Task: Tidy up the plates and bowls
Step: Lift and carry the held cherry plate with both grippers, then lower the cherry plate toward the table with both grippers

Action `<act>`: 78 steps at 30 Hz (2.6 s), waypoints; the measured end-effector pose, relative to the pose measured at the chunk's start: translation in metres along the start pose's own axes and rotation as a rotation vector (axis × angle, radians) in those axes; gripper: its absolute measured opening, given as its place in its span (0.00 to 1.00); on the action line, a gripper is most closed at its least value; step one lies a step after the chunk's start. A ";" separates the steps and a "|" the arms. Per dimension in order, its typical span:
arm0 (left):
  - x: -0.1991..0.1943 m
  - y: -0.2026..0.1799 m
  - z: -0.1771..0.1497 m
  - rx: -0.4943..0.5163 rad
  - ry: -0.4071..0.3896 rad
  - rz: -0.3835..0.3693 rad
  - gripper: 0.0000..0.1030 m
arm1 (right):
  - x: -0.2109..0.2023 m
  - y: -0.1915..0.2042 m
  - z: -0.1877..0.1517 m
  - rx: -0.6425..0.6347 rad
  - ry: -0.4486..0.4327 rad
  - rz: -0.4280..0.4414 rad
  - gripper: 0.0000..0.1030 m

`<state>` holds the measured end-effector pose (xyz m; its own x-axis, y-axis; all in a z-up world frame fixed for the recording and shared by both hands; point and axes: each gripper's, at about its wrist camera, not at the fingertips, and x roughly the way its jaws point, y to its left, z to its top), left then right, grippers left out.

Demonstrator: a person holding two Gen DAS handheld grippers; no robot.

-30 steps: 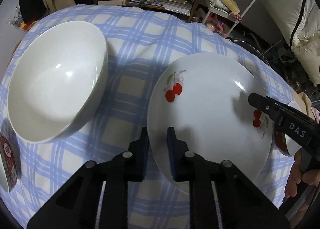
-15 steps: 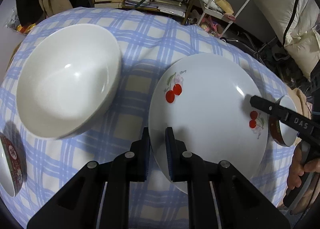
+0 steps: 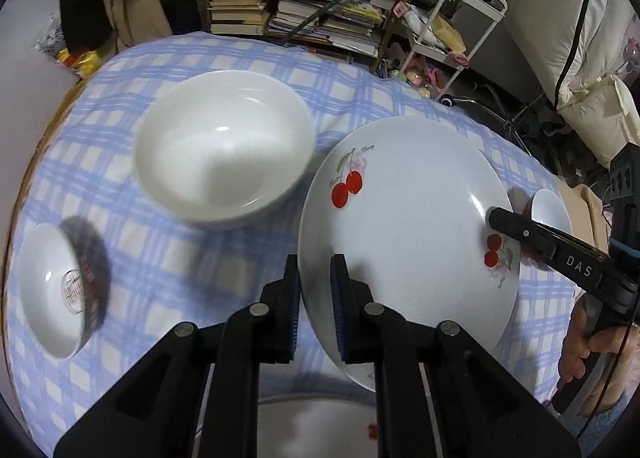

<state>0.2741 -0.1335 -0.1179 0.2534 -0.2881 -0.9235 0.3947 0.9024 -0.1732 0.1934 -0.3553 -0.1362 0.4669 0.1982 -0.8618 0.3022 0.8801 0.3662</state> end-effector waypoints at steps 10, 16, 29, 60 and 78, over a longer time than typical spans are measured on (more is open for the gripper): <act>-0.044 0.028 -0.048 -0.019 0.000 0.056 0.14 | -0.016 0.048 -0.032 -0.059 -0.003 0.030 0.12; -0.064 0.040 -0.078 -0.033 0.003 0.076 0.14 | -0.033 0.073 -0.050 -0.090 -0.026 0.042 0.12; -0.103 0.057 -0.130 -0.048 -0.015 0.090 0.15 | -0.062 0.115 -0.097 -0.146 -0.059 0.045 0.12; -0.072 0.080 -0.195 -0.097 0.060 0.164 0.16 | -0.014 0.127 -0.163 -0.164 0.091 -0.022 0.12; -0.043 0.083 -0.192 -0.110 0.146 0.142 0.16 | 0.000 0.118 -0.164 -0.125 0.115 -0.037 0.11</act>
<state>0.1266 0.0156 -0.1582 0.1659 -0.1137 -0.9796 0.2636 0.9623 -0.0671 0.0932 -0.1806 -0.1504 0.3573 0.2060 -0.9110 0.2086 0.9331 0.2928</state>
